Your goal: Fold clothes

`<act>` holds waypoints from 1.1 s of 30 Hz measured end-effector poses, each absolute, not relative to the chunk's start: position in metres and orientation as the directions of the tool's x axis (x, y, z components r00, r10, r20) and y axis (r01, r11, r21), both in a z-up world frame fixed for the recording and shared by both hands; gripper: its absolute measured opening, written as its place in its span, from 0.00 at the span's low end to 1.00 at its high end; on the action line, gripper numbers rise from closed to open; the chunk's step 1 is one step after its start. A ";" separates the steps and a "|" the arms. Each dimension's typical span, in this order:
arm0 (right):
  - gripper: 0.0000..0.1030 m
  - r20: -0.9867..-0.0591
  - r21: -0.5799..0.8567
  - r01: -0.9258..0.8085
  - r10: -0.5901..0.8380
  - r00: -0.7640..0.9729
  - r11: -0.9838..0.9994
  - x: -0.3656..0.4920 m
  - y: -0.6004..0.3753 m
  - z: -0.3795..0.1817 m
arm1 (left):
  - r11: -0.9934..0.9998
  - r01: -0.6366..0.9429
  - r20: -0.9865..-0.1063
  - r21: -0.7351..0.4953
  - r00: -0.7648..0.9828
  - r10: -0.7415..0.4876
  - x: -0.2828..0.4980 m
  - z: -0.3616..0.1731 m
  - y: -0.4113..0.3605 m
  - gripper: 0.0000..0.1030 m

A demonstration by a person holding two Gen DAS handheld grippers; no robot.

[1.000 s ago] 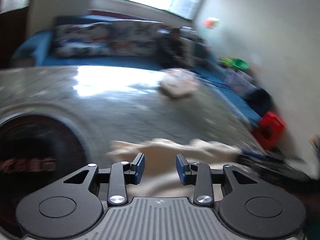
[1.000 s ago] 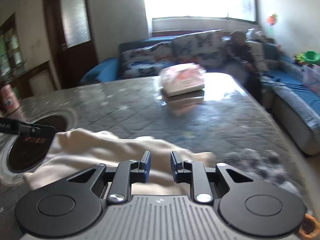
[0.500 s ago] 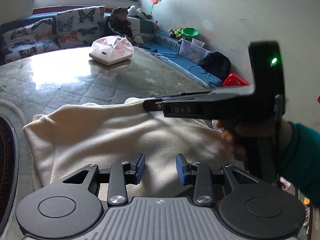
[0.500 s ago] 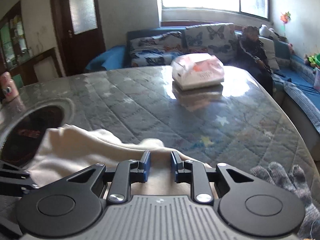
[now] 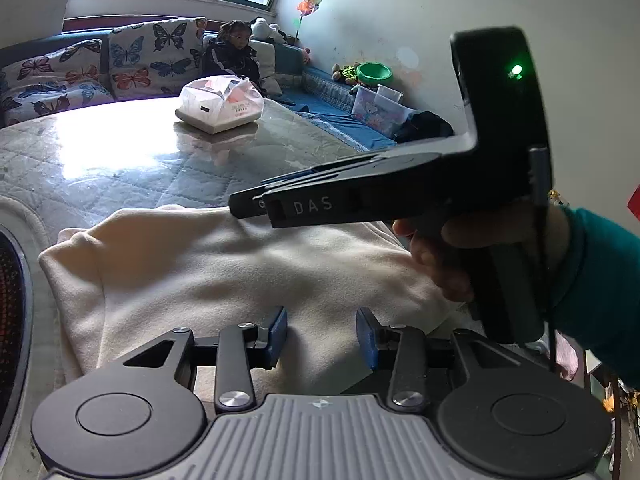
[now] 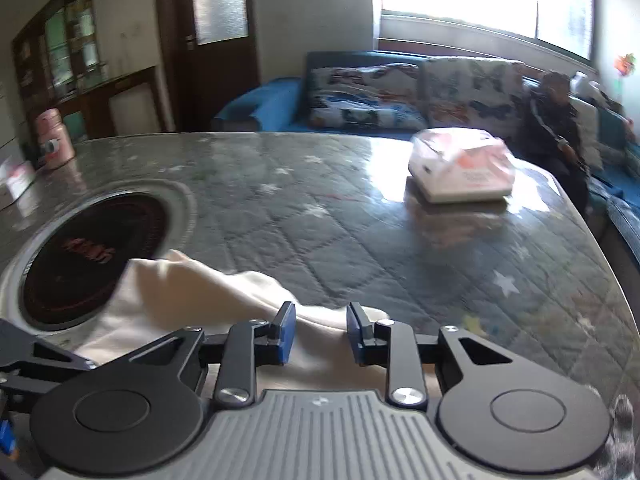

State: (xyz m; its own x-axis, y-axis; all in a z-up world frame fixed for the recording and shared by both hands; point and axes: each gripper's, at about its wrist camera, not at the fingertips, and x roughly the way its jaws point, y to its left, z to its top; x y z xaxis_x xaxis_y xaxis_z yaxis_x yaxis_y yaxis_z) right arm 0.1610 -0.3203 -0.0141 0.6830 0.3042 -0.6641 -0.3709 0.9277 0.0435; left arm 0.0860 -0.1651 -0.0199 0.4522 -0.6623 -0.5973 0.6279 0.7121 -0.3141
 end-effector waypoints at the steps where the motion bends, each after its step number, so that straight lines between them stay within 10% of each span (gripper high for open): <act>1: 0.28 -0.669 0.040 -0.393 0.317 0.673 0.919 0.162 -0.316 -0.013 | 0.714 0.628 -0.593 -0.310 0.459 -0.661 0.084 -0.019 -0.164 0.41; 33: 0.44 -0.645 0.034 -0.399 0.325 0.691 0.916 0.163 -0.297 0.000 | 0.755 0.567 -0.543 -0.329 0.541 -0.642 0.077 -0.009 -0.109 0.46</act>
State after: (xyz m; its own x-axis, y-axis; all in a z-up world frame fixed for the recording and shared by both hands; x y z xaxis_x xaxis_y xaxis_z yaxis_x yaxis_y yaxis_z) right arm 0.1629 -0.2966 0.0000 0.6913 0.3255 -0.6451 -0.3995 0.9161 0.0342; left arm 0.0766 -0.1087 -0.0089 0.5407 -0.6423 -0.5432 0.5670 0.7553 -0.3287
